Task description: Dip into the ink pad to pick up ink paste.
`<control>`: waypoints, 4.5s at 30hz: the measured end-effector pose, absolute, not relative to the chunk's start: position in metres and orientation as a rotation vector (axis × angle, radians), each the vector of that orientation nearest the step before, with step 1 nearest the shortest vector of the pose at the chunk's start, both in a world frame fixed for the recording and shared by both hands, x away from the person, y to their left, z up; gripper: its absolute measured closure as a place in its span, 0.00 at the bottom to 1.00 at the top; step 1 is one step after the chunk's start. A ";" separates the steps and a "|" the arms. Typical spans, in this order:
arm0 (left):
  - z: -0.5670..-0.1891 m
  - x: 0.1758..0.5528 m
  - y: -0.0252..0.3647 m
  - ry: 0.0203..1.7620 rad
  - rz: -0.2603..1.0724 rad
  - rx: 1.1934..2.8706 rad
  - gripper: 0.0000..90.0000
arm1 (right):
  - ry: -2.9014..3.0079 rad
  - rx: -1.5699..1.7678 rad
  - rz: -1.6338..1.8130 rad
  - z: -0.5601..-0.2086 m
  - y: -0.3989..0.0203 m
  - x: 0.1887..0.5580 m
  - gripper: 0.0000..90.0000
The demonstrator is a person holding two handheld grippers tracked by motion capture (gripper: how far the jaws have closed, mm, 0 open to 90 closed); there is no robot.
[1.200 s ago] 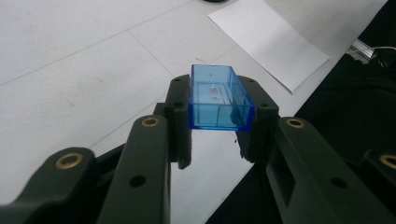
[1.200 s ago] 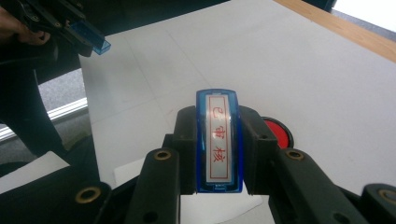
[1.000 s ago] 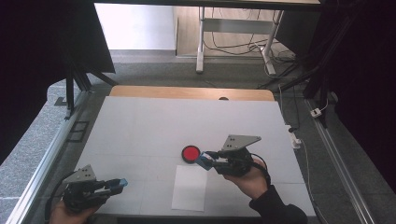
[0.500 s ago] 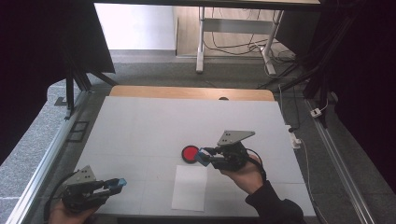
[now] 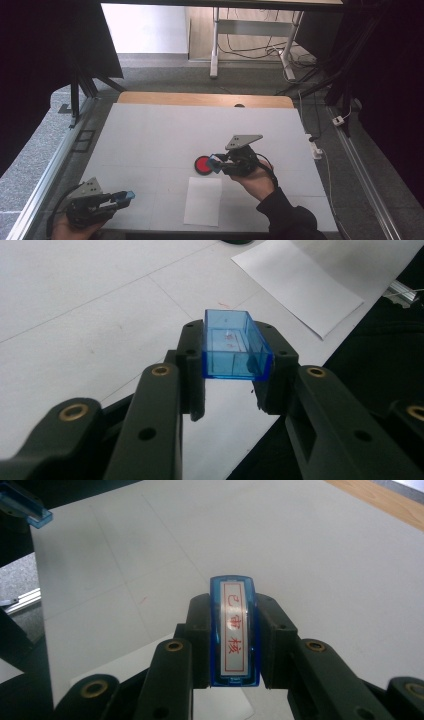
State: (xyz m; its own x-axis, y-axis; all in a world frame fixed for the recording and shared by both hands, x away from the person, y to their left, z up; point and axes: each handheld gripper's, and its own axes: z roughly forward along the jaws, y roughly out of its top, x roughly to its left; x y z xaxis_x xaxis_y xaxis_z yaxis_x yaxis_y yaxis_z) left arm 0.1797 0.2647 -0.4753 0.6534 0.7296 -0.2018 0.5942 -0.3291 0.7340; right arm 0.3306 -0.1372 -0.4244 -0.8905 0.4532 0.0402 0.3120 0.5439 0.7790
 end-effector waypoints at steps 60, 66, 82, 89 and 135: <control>-0.476 0.179 0.265 1.024 0.209 2.047 0.76 | 2.699 0.716 0.976 -0.482 -0.085 0.385 0.80; -0.476 0.179 0.265 1.023 0.208 2.048 0.76 | 2.680 0.713 0.959 -0.483 -0.083 0.382 0.80; -0.476 0.180 0.265 1.033 0.201 2.047 0.76 | 2.635 0.658 0.886 -0.484 -0.074 0.373 0.80; -0.476 0.180 0.265 1.039 0.199 2.044 0.76 | 2.661 0.714 0.924 -0.484 -0.078 0.379 0.80; -0.476 0.180 0.267 1.033 0.195 2.037 0.76 | 2.652 0.727 0.960 -0.481 -0.078 0.374 0.80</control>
State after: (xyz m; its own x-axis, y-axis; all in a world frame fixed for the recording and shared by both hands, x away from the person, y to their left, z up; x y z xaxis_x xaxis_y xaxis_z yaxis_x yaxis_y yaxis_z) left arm 0.1796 0.2666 -0.4760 0.6505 0.7290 -0.2130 0.6013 -0.3230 0.7308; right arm 0.3741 -0.0775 -0.4811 -0.8509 0.5235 -0.0443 0.3740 0.6627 0.6488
